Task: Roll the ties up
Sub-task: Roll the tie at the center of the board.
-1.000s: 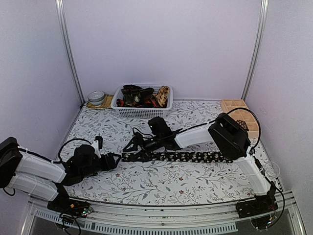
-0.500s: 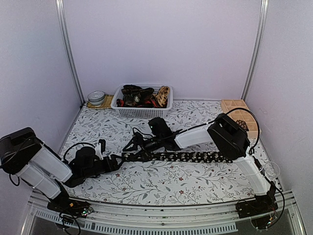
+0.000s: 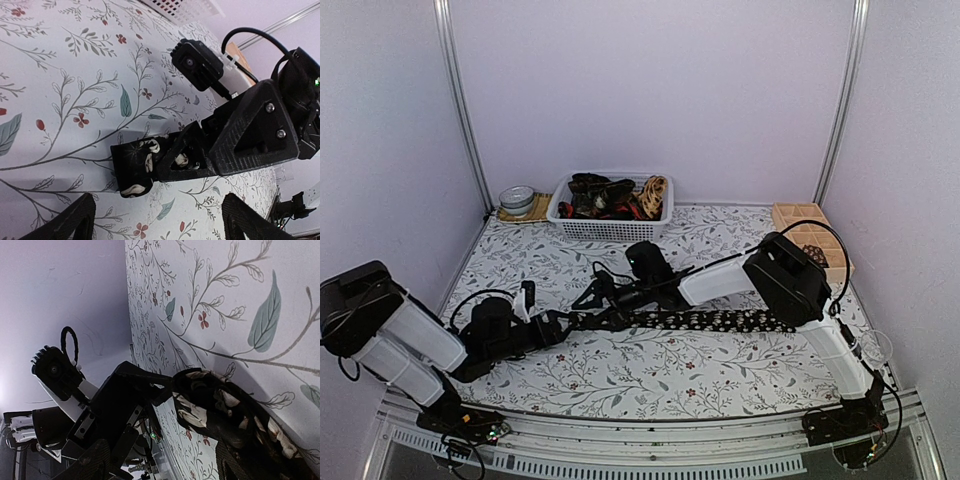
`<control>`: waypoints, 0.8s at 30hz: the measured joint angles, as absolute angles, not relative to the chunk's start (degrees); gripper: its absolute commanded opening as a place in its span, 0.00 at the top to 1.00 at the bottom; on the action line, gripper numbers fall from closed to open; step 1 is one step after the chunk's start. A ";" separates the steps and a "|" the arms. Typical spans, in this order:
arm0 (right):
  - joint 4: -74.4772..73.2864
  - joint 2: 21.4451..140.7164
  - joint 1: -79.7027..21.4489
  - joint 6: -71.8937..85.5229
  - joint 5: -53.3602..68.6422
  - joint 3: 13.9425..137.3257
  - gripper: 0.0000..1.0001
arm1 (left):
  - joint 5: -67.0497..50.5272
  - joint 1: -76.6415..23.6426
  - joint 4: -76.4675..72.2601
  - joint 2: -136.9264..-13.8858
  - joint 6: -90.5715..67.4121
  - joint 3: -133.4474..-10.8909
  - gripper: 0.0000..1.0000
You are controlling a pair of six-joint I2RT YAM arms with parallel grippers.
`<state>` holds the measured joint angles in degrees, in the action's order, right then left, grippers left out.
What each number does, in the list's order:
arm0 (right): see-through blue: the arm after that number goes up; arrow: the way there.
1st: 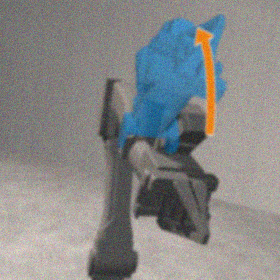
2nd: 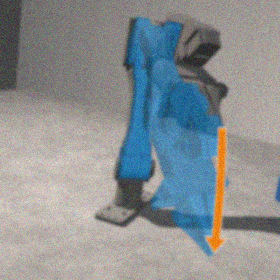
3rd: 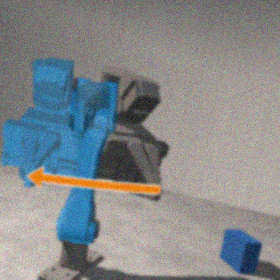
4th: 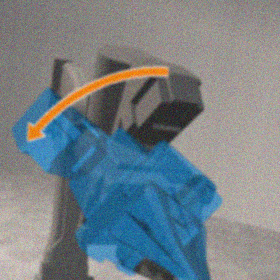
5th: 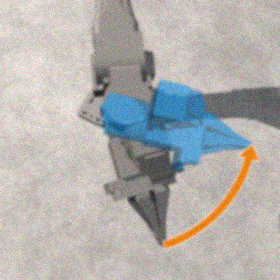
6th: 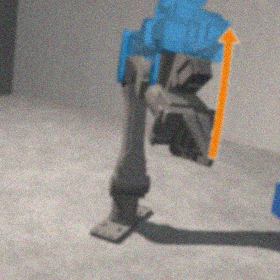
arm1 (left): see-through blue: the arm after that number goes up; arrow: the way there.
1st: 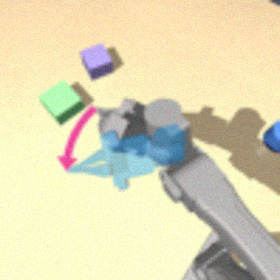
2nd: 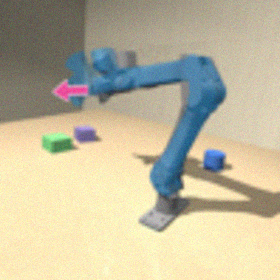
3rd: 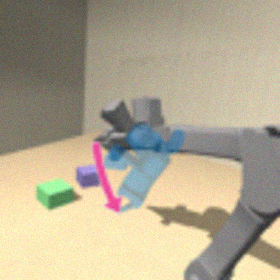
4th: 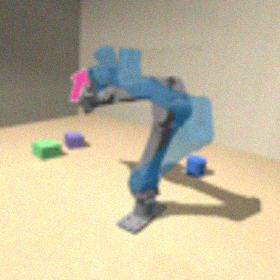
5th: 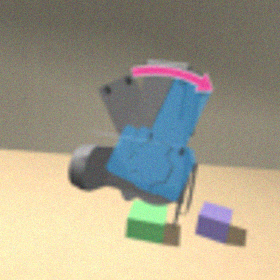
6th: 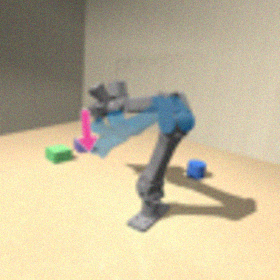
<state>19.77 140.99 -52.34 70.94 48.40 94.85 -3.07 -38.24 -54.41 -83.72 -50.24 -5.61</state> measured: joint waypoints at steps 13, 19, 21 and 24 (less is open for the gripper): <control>20.62 140.99 -52.34 71.18 48.38 94.52 0.27 | -2.66 -38.22 -55.79 -82.39 -53.91 -3.46 0.14; 20.64 140.99 -52.34 71.22 48.38 94.52 0.27 | -0.95 -38.00 -59.86 -83.50 -54.83 -2.00 0.17; 20.69 140.99 -52.31 71.42 48.36 94.52 0.27 | -0.75 -37.80 -60.53 -84.97 -54.83 -2.61 0.19; 20.73 140.99 -52.31 71.79 48.36 94.52 0.27 | -0.62 -37.52 -60.77 -88.55 -54.92 -4.56 0.23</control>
